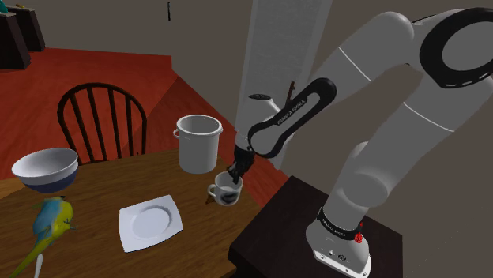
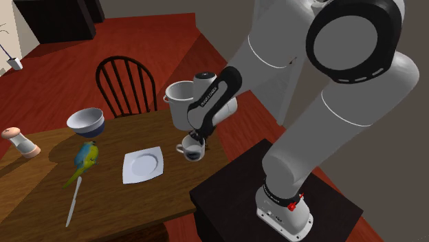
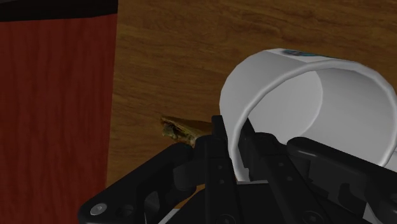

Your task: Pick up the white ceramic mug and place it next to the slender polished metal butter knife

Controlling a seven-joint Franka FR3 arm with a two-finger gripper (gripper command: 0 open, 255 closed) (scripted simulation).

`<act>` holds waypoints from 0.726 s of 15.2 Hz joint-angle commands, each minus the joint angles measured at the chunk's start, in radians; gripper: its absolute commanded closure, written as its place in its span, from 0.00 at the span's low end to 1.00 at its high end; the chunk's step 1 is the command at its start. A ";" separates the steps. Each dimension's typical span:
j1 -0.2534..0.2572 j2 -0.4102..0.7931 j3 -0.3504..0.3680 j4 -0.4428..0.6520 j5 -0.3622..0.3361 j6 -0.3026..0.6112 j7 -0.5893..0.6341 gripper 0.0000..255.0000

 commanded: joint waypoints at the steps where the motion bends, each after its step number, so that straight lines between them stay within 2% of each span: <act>1: 0.002 -0.036 -0.002 0.004 0.002 -0.040 0.000 1.00; 4: 0.003 -0.078 -0.005 0.012 0.002 -0.091 0.001 1.00; 11: 0.056 0.061 0.139 0.156 -0.024 -0.086 0.223 1.00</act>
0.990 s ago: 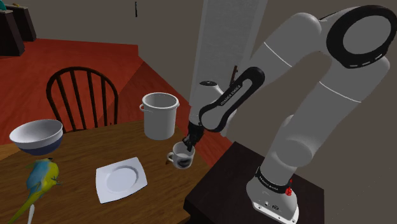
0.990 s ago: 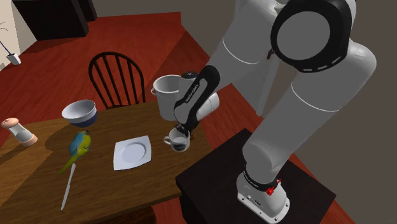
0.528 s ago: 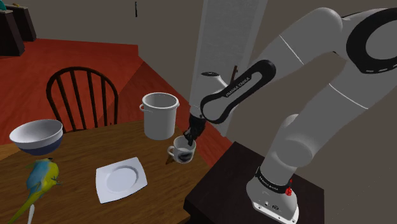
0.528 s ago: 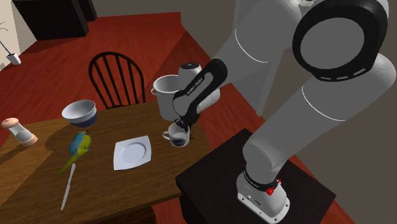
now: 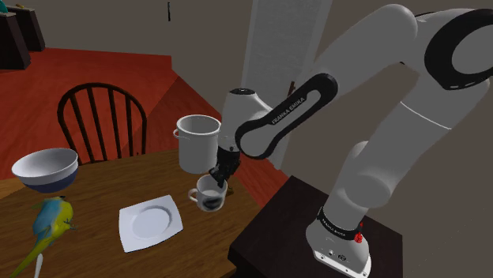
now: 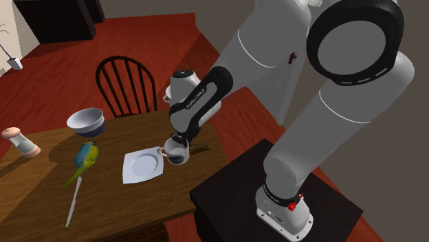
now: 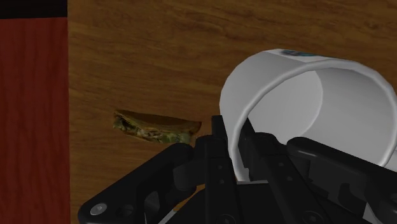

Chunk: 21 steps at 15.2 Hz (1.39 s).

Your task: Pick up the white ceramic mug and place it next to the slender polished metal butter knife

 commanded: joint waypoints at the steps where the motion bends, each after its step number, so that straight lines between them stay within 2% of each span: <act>1: 0.007 0.054 0.039 0.058 -0.025 -0.002 0.072 1.00; 6: 0.031 0.177 0.115 0.196 -0.115 -0.019 0.250 1.00; 10: 0.067 0.287 0.149 0.324 -0.210 -0.048 0.393 1.00; 16: 0.161 0.462 0.154 0.547 -0.340 -0.122 0.575 1.00; 21: 0.260 0.614 0.140 0.764 -0.419 -0.207 0.682 1.00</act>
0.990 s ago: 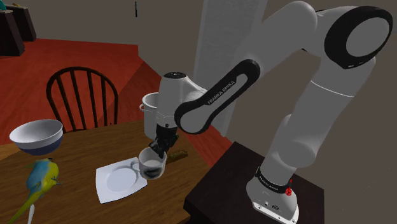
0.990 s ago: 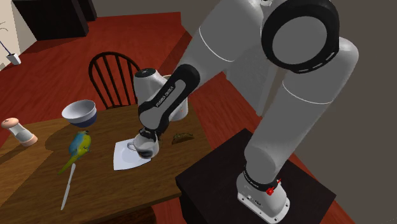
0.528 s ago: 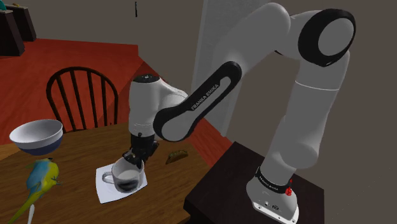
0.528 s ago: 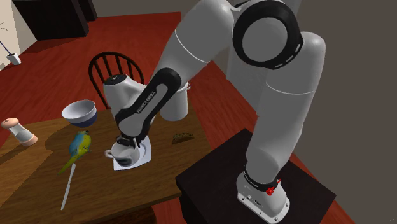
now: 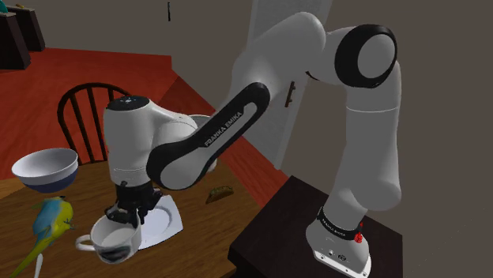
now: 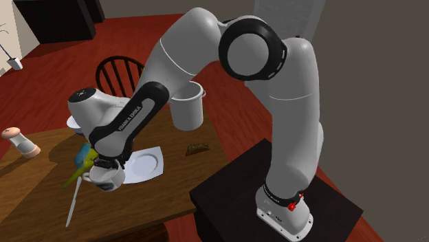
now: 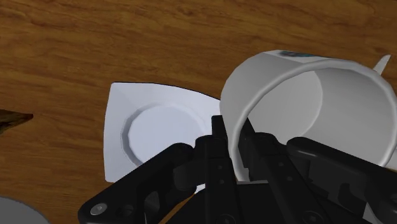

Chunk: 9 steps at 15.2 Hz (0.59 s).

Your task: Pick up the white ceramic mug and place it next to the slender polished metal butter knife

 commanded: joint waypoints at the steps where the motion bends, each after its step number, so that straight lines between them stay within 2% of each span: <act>1: 0.044 0.068 -0.008 0.100 -0.030 -0.041 0.041 1.00; 6: 0.153 0.233 -0.030 0.363 -0.078 -0.150 0.102 1.00; 7: 0.165 0.252 -0.032 0.395 -0.081 -0.163 0.107 1.00; 9: 0.169 0.266 -0.038 0.390 -0.088 -0.145 0.111 1.00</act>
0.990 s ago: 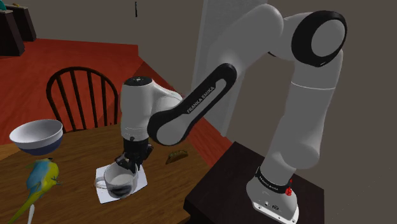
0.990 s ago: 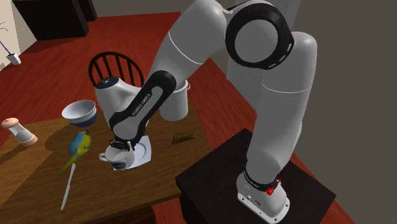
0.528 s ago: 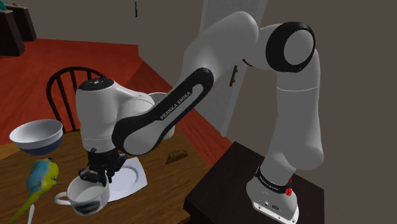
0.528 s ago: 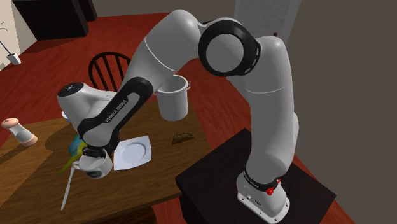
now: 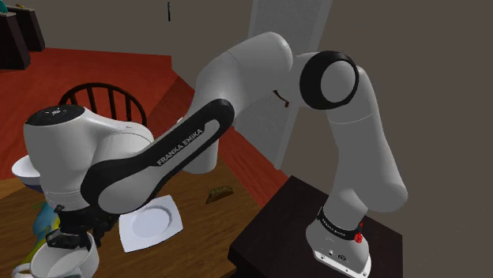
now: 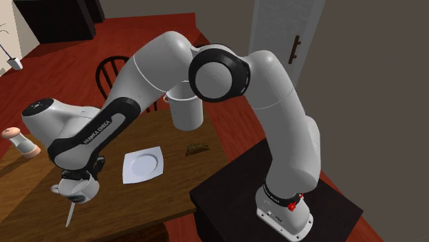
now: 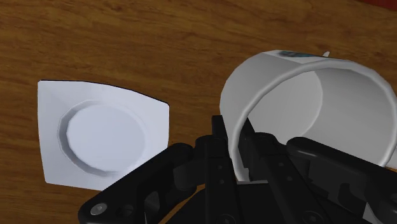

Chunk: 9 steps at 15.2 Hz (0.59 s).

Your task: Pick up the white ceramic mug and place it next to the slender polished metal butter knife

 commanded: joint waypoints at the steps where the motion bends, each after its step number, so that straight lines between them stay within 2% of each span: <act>1: 0.008 0.021 -0.006 0.010 -0.008 0.010 0.006 1.00; 9: 0.023 0.085 -0.030 0.002 -0.038 0.080 0.025 1.00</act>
